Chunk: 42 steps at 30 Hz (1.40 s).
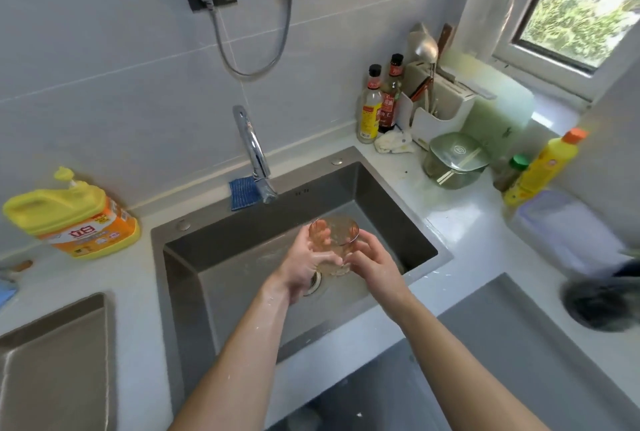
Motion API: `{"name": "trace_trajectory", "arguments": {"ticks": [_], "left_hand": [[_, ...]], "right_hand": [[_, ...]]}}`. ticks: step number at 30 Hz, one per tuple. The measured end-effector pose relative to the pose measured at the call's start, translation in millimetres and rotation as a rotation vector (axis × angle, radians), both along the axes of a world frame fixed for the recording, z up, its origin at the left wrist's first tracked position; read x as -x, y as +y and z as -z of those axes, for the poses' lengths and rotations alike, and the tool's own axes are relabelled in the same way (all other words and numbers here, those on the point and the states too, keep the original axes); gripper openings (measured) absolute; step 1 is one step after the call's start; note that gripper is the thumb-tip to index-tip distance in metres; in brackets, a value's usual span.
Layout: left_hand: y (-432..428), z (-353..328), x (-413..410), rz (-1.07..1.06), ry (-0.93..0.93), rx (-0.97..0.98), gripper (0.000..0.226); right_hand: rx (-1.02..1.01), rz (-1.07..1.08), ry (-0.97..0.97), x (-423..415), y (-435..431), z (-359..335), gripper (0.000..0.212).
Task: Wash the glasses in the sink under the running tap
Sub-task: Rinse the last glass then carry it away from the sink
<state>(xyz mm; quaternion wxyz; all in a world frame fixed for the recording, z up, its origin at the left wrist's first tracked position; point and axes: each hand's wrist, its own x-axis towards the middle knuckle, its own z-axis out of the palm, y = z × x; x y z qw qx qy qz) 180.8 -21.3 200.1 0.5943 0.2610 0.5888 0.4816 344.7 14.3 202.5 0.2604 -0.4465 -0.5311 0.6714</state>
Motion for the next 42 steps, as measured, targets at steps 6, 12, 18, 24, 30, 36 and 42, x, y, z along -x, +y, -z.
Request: {"name": "trace_trajectory", "arguments": {"ticks": [6,12,18,24,30,36,42], "left_hand": [[-4.1,-19.5,-98.5,0.119,-0.007,-0.066,0.088],[-15.6,-43.5,-196.8,0.235,-0.057,-0.163,0.077],[-22.6,-54.9,-279.1,0.361,-0.078,-0.17,0.064],[-4.9,-57.5,-341.4,0.564,-0.002,-0.178,0.069],[28.5,-48.5,-397.3,0.794,0.037,-0.194,0.071],[64.3,-38.8,-449.9,1.053,0.02,-0.213,0.089],[79.1,-39.1,-497.1,1.244,0.006,-0.233,0.092]], "right_hand": [[-0.055,0.138,-0.028,-98.7,-21.2,-23.2,0.051],[-0.106,0.334,-0.005,-188.9,-48.5,-38.5,0.036],[-0.128,0.521,-0.036,-265.7,-71.0,-42.7,0.037],[-0.076,0.709,-0.048,-332.2,-80.7,-42.5,0.043],[-0.057,0.924,-0.064,-382.9,-87.8,-43.0,0.038],[-0.06,1.181,-0.067,-413.5,-93.7,-44.4,0.029],[-0.094,1.379,-0.033,-428.5,-104.5,-47.7,0.041]]}}
